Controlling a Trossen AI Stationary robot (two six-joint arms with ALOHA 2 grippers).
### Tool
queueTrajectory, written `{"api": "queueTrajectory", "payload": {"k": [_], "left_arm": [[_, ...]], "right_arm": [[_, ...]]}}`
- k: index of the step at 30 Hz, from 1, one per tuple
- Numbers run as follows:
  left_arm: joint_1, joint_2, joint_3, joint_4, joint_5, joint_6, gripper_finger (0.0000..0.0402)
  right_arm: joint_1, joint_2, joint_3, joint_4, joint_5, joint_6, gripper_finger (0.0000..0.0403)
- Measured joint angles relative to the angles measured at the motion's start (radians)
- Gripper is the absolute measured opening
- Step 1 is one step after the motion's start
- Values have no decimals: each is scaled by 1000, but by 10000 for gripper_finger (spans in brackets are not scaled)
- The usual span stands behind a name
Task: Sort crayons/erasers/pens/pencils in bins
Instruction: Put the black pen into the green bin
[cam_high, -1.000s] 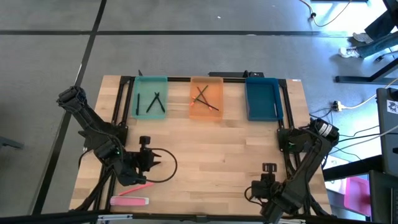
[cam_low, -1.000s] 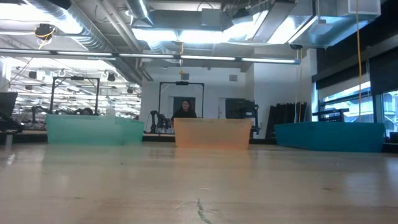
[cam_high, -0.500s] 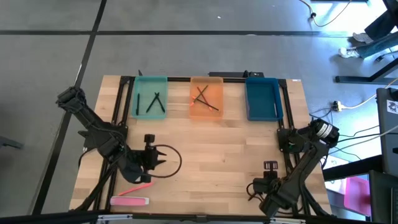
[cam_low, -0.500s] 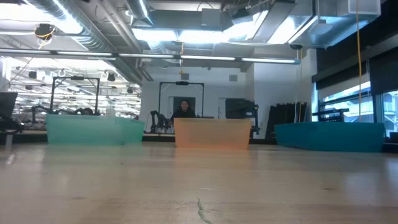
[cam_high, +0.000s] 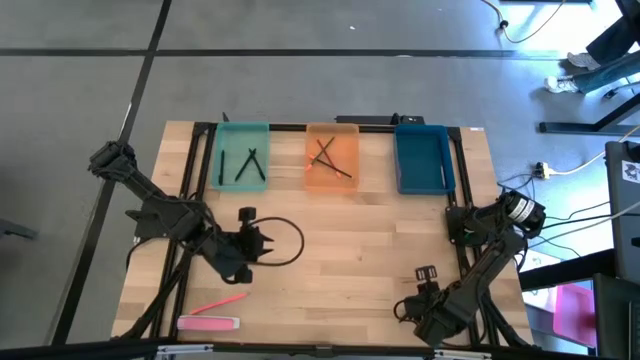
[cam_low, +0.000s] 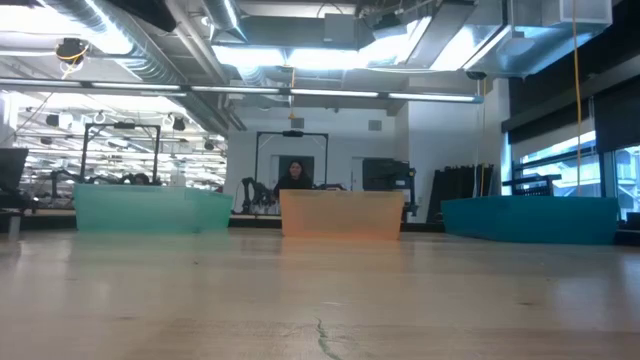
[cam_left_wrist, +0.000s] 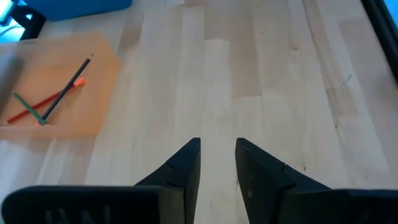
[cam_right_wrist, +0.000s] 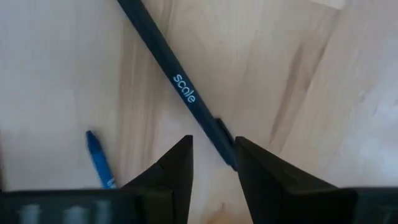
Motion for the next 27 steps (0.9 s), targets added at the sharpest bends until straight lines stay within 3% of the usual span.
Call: {"api": "queueTrajectory", "payload": {"k": [27], "left_arm": [[18,0,0,8,3,28,94]], "right_arm": [[-14,-5,-158,154,-41,-120,123]]}}
